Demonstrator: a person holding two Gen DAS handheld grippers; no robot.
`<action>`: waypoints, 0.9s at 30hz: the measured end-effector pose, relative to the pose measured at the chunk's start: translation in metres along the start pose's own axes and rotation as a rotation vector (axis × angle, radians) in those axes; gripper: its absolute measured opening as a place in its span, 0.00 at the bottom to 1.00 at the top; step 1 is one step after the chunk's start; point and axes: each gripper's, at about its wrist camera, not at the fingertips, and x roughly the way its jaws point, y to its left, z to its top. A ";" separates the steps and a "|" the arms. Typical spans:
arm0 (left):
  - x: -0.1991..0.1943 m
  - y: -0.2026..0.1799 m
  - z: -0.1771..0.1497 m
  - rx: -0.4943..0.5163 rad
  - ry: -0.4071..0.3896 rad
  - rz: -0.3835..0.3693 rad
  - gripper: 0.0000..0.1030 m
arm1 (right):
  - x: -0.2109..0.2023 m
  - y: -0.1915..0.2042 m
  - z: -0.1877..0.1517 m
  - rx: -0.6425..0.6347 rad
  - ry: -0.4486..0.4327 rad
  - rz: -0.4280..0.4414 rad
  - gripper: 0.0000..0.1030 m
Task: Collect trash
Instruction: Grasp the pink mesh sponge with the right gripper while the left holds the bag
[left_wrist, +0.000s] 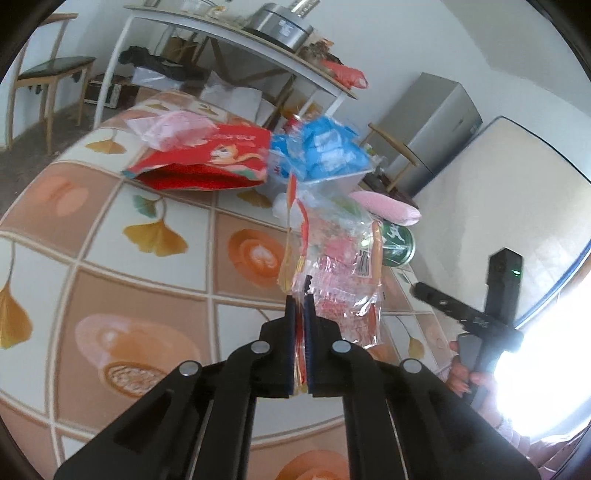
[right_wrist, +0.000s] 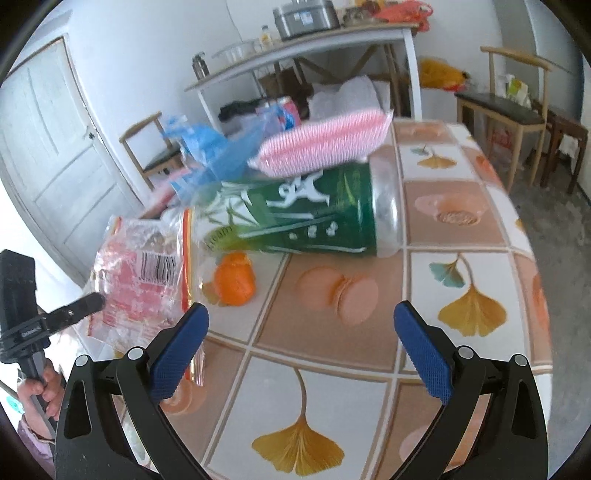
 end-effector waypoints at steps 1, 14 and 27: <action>-0.002 0.002 -0.001 -0.007 -0.002 -0.002 0.04 | -0.006 0.000 0.003 -0.003 -0.017 0.009 0.94; -0.017 0.011 -0.007 -0.006 -0.031 -0.018 0.04 | 0.014 0.015 0.077 -0.204 0.018 -0.126 0.94; -0.015 0.018 -0.011 -0.015 -0.046 -0.031 0.04 | 0.045 0.010 0.094 -0.232 -0.020 -0.070 0.93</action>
